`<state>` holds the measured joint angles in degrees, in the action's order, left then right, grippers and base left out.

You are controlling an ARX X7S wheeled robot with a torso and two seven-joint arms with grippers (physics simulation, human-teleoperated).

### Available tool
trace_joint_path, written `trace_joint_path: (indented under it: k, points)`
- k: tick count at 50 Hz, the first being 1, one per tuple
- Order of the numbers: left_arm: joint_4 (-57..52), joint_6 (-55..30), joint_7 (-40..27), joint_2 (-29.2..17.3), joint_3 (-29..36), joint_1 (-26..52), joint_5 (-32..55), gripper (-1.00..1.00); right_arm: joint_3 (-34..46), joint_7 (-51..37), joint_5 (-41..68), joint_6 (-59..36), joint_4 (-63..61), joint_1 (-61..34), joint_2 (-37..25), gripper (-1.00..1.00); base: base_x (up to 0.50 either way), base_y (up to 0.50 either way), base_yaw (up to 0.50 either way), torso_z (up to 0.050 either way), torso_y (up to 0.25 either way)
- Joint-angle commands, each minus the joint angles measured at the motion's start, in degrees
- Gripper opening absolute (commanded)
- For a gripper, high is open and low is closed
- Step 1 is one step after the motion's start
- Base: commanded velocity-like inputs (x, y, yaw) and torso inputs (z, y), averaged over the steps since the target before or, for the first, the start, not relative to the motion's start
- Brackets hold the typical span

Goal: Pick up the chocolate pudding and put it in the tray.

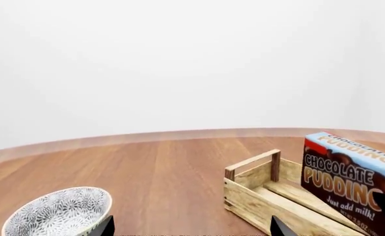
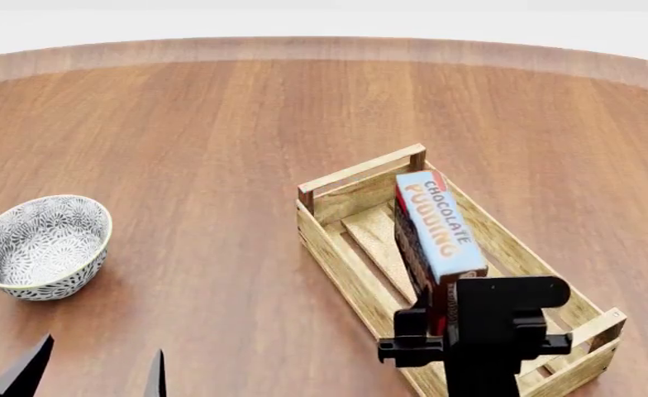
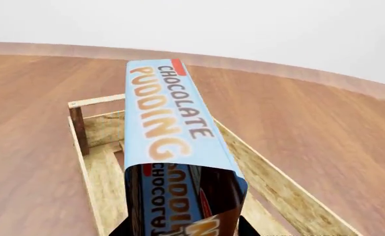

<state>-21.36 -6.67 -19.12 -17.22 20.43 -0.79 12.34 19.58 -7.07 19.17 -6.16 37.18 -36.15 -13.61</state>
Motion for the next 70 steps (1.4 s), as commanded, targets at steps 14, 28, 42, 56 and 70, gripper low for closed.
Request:
trace_joint_path:
  k: [14,28,42,56,70]
  points:
    - [3.31,2.01,0.07,0.29,0.33,0.32,0.37,1.00,-0.81,0.23,-3.50,9.65,22.31,-9.62,3.47,-1.00,0.00,0.00,0.00,0.000,0.001]
    - [3.06,1.46,-0.16,-0.18,0.27,0.75,0.75,1.00,-0.83,1.28,-4.42,16.05,35.62,-15.39,5.41,-1.00,0.00,0.00,0.00,0.000,0.000]
    - [3.97,2.48,-0.22,-0.11,0.52,0.70,0.91,1.00,-1.08,2.08,-4.51,15.75,37.02,-15.99,5.54,-1.00,0.00,0.00,0.00,0.000,0.000]
    - [4.31,3.20,-0.34,-0.19,0.59,0.57,1.31,1.00,-1.24,0.23,-4.40,13.99,31.68,-13.78,4.71,1.00,0.00,0.00,0.00,0.000,0.000]
    - [2.84,1.89,-0.86,-0.62,0.94,0.91,1.36,1.00,-1.91,-1.91,-2.58,8.40,16.16,-7.80,2.29,1.00,0.00,0.00,0.00,0.000,0.000]
